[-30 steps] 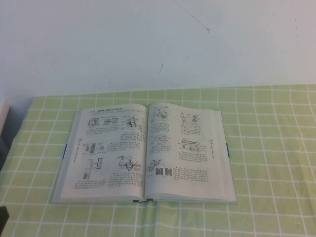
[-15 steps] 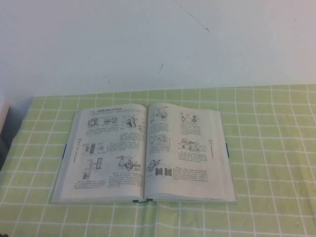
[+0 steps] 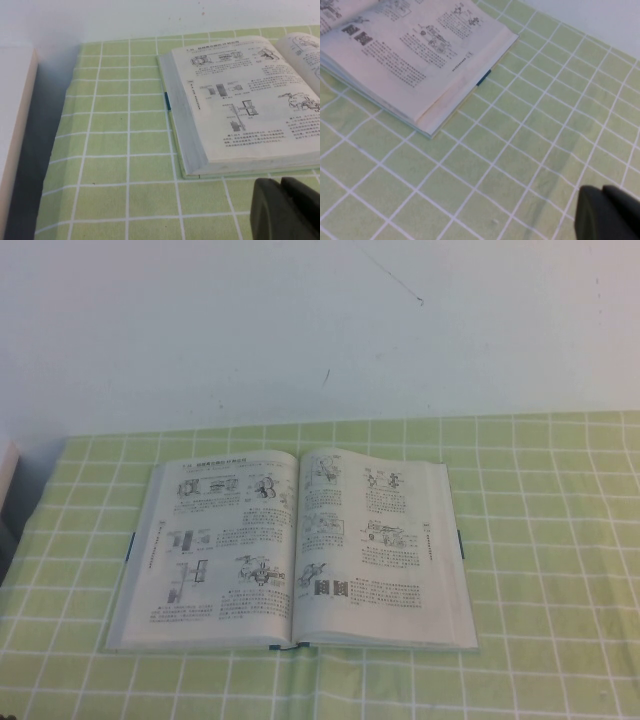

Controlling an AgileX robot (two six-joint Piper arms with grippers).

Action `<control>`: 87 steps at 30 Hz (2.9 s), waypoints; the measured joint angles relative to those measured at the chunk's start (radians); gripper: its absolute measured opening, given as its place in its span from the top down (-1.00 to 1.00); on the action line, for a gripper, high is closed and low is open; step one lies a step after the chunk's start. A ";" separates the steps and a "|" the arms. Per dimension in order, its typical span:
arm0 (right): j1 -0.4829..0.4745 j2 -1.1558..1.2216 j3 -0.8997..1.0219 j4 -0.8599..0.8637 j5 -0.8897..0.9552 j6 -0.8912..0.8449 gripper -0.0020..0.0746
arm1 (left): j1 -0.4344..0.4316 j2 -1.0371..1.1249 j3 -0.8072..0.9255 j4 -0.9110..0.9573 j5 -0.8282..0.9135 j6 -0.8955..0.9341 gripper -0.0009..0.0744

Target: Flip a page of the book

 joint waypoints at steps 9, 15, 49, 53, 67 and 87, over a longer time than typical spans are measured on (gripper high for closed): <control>0.000 0.000 0.000 0.000 0.000 0.000 0.95 | 0.000 0.000 0.000 0.000 0.000 0.000 0.99; 0.000 0.000 0.000 -0.009 0.001 -0.007 0.95 | 0.000 0.000 0.000 0.000 0.000 0.000 0.99; -0.557 -0.418 0.351 0.135 -0.124 -0.128 0.95 | 0.000 0.000 -0.002 0.000 0.007 0.000 0.99; -0.557 -0.418 0.351 0.137 -0.124 -0.126 0.95 | 0.000 0.000 -0.002 0.000 0.007 0.000 0.99; -0.557 -0.418 0.351 0.141 -0.124 -0.060 0.95 | 0.000 0.000 -0.002 0.000 0.007 0.000 0.99; -0.557 -0.418 0.351 0.141 -0.124 -0.054 0.95 | 0.000 0.000 -0.002 0.000 0.007 0.000 0.98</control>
